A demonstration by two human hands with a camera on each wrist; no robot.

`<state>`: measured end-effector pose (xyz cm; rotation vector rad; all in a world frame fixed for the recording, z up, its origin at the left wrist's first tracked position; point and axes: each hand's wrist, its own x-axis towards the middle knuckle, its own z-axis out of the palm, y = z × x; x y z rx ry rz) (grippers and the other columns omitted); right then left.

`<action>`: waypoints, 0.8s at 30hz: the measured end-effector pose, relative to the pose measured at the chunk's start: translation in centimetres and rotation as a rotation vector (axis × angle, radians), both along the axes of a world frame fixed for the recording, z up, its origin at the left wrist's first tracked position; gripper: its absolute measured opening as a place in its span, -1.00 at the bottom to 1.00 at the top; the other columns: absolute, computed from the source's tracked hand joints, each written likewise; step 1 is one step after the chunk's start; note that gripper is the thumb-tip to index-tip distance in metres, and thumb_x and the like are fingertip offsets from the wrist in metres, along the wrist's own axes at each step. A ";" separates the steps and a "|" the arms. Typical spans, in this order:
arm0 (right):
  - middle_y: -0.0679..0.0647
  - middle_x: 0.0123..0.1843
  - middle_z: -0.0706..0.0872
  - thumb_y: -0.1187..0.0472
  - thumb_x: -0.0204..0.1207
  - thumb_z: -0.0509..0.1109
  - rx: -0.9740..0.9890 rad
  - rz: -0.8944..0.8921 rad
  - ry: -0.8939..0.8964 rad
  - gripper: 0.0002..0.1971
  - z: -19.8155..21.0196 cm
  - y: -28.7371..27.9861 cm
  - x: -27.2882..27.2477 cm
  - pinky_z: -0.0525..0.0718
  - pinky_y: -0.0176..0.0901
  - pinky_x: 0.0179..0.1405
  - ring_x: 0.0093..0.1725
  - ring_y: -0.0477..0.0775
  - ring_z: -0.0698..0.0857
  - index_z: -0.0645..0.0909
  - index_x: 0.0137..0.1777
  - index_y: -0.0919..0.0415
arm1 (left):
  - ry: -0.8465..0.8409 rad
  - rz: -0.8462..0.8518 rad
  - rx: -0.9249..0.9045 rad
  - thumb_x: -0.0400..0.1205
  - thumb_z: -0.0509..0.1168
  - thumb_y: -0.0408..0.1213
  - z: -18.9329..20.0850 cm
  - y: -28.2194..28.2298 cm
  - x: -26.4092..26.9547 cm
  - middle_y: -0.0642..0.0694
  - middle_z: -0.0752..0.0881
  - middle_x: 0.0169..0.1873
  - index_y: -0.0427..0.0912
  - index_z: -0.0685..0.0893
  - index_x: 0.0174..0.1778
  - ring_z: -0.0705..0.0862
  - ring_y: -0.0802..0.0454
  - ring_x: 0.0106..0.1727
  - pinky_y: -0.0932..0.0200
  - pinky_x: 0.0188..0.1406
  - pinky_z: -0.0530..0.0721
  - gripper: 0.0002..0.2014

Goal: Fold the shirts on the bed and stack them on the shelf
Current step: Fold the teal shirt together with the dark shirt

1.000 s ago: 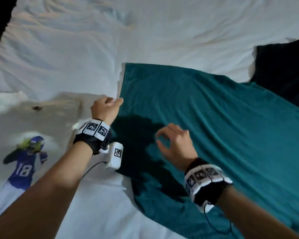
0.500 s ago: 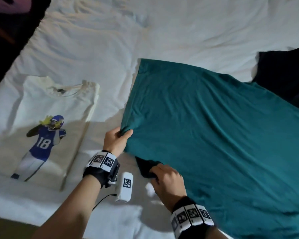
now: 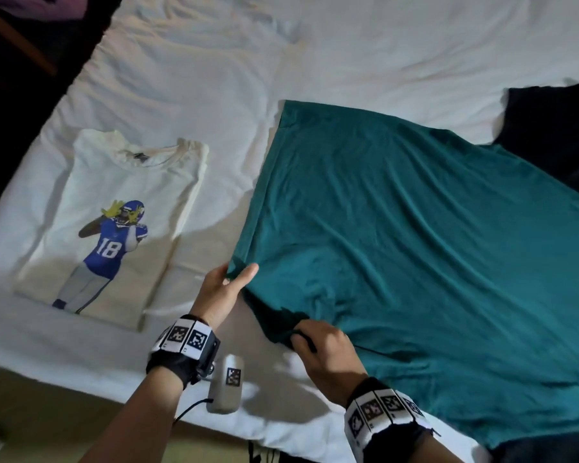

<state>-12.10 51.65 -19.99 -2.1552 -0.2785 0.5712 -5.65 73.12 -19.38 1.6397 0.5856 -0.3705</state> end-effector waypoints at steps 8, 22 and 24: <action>-0.15 -0.12 0.61 0.00 0.32 0.28 -0.238 0.126 -0.107 -0.85 -0.8 0.4 -1.8 0.54 -0.01 -0.22 -0.07 0.03 0.58 0.56 -0.11 -0.10 | 0.213 -0.190 0.252 0.20 0.65 0.16 -0.4 1.9 -2.8 0.11 0.84 -0.17 -0.04 0.78 -0.04 0.78 0.19 -0.06 0.14 0.10 0.71 -0.48; 0.13 0.33 0.57 0.38 0.13 0.07 -0.437 -0.005 -0.216 -0.28 -1.5 -1.1 -4.2 0.50 0.20 0.13 0.28 0.22 0.50 0.66 0.29 -0.04 | 0.205 0.049 0.498 0.49 0.51 -0.04 0.1 1.4 -7.3 -0.04 0.77 -0.34 -0.17 0.80 -0.25 0.68 0.03 -0.21 0.21 -0.21 0.51 -0.75; 0.14 0.36 0.61 0.42 0.09 -0.03 -0.362 -0.012 -0.311 -0.22 -2.0 -2.0 -4.7 0.51 0.36 0.33 0.40 0.17 0.46 0.69 0.28 0.02 | 0.067 0.087 0.424 0.58 0.46 -0.10 0.1 1.6 -7.8 -0.07 0.67 -0.47 -0.25 0.70 -0.33 0.56 0.05 -0.36 0.15 -0.31 0.45 -0.71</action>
